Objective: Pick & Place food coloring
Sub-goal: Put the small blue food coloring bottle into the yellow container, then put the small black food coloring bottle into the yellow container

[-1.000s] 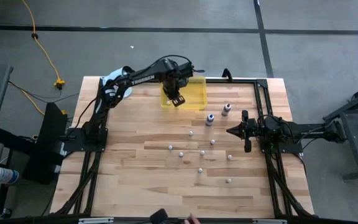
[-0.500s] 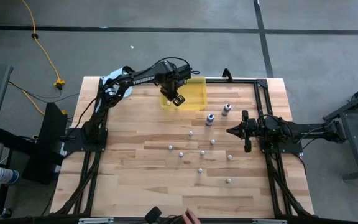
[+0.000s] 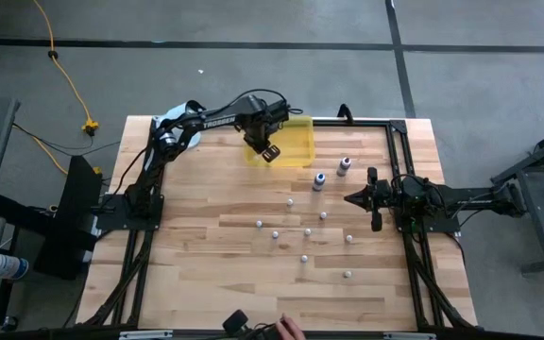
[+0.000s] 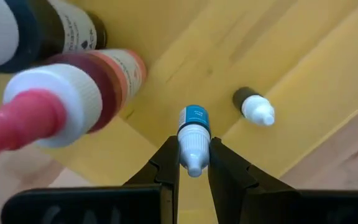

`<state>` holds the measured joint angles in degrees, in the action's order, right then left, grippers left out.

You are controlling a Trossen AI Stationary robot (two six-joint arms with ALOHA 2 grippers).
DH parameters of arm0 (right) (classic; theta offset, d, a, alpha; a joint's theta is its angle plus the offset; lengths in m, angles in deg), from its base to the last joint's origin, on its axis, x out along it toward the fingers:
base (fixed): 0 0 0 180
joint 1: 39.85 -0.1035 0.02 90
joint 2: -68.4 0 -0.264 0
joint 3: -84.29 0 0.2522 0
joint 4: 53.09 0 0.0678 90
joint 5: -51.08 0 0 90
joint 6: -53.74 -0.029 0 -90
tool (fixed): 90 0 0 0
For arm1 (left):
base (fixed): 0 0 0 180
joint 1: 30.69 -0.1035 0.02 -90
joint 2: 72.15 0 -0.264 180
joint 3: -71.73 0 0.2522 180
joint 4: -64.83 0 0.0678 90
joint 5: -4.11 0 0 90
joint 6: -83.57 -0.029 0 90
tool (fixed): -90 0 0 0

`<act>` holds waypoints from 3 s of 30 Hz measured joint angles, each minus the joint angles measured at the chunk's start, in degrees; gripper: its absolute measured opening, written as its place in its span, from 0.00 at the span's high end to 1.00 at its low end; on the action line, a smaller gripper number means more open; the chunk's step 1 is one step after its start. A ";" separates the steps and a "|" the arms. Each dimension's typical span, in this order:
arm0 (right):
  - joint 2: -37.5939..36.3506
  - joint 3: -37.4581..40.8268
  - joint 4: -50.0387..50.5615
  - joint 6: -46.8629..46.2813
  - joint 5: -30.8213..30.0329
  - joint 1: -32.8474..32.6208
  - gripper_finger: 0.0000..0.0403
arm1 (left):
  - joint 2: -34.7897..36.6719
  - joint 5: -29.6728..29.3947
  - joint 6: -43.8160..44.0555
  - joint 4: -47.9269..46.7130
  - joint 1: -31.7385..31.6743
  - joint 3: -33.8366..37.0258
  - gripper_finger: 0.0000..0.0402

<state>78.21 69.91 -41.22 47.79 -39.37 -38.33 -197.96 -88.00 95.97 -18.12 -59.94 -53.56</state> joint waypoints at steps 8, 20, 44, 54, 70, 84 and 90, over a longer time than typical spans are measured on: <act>-0.02 0.00 -0.02 0.00 -0.02 -0.02 1.00 | -1.98 0.25 -5.98 -0.23 0.00 0.07 0.87; -0.02 0.00 0.00 0.00 0.00 -0.02 1.00 | -3.60 1.71 -10.83 0.85 0.53 -0.01 0.87; -0.02 0.02 0.00 0.00 0.00 0.00 1.00 | -3.97 1.59 -13.87 2.16 1.20 -0.04 0.87; -0.02 0.00 0.00 0.00 0.00 -0.01 1.00 | -3.97 1.55 -13.65 1.34 1.18 -0.04 0.72; -0.01 0.02 0.00 -0.01 0.00 -0.02 1.00 | -3.97 1.33 -13.63 -0.50 1.55 -1.75 0.63; 0.00 0.00 0.00 -0.01 -0.01 -0.01 1.00 | -3.97 1.20 -13.63 -6.51 2.40 -12.08 0.63; 0.00 0.02 0.00 0.00 -0.02 -0.02 1.00 | -3.95 1.51 -13.65 -10.77 3.96 -17.74 0.63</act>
<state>78.21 69.93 -41.22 47.79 -39.39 -38.35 -201.91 -86.49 82.32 -28.89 -55.99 -71.30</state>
